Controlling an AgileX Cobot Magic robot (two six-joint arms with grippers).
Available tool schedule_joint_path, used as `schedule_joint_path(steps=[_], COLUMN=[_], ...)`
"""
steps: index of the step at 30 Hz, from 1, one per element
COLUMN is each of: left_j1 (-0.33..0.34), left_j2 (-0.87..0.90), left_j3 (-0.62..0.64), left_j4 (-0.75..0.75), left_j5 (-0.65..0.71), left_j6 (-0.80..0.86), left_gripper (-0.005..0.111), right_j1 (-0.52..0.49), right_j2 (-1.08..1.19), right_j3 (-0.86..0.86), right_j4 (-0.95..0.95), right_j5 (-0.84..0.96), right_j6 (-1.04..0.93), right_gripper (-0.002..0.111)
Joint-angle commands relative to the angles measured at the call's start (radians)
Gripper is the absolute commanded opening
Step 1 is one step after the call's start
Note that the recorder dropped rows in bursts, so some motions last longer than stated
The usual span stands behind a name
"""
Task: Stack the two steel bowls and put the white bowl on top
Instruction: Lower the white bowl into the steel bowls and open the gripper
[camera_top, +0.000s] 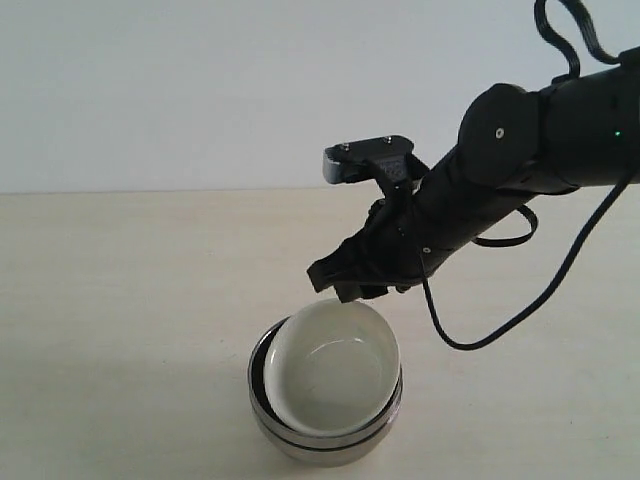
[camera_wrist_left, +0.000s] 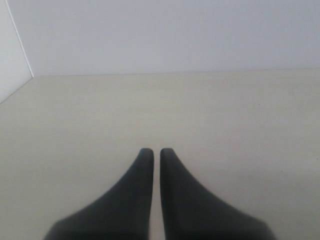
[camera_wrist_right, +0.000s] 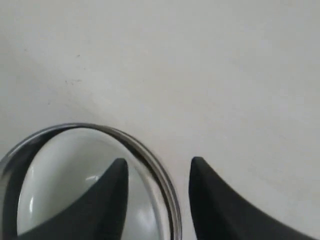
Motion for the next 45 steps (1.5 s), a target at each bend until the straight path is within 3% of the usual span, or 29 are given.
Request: schedule_joint_path(steps=[1, 4, 14, 21, 45], left_j1=[0.001, 0.001, 0.001, 0.001, 0.001], left_j2=[-0.003, -0.003, -0.003, -0.003, -0.003], left_j3=[0.003, 0.003, 0.003, 0.003, 0.003], left_j4=[-0.003, -0.003, -0.003, -0.003, -0.003], left_j5=[-0.006, -0.006, -0.006, -0.006, -0.006], left_j6=[-0.011, -0.011, -0.011, -0.011, -0.011], left_gripper=[0.004, 0.004, 0.004, 0.004, 0.004], right_j1=[-0.003, -0.003, -0.003, -0.003, -0.003], right_j2=[-0.041, -0.054, -0.058, -0.058, -0.058], right_j3=[0.0, 0.0, 0.004, 0.074, 0.117], right_j4=[-0.008, -0.012, -0.012, -0.012, 0.0], right_j5=[-0.014, 0.022, 0.088, -0.014, -0.029], right_j6=[-0.03, -0.072, -0.079, -0.079, -0.062], right_gripper=[0.027, 0.0, 0.0, 0.0, 0.0])
